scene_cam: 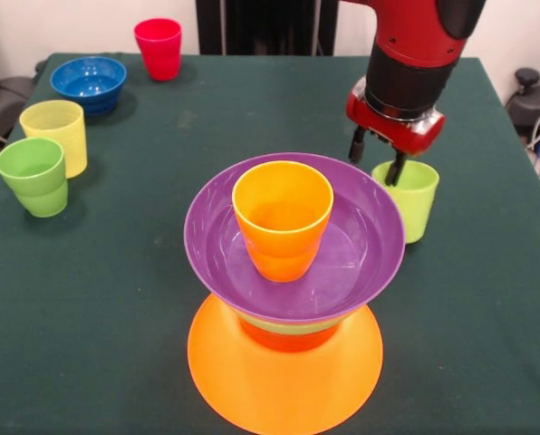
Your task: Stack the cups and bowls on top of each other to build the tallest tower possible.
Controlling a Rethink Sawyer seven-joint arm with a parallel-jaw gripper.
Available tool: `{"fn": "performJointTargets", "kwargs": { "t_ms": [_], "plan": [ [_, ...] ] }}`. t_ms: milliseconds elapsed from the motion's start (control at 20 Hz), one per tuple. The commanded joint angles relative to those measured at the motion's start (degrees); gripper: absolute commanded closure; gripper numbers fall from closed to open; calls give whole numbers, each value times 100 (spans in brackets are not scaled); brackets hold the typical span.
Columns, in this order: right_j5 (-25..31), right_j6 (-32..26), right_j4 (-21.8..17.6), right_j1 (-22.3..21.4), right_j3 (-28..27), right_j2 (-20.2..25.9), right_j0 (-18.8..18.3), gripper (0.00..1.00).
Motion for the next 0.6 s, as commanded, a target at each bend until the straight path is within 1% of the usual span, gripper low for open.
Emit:
{"fn": "performJointTargets", "kwargs": {
  "t_ms": [50, 300, 400, 500, 550, 600],
  "plan": [
    [-490, 734, 116, 186, 450, 590, -78, 0],
    [-531, 706, 125, 255, 411, 614, -88, 0],
    [-681, 651, 101, 246, 445, 665, -111, 0],
    [-713, 597, 75, 252, 412, 683, -132, 0],
    [-728, 570, 63, 255, 395, 692, -142, 100],
    [-765, 557, 56, 252, 393, 705, -153, 100]
  ]
}}
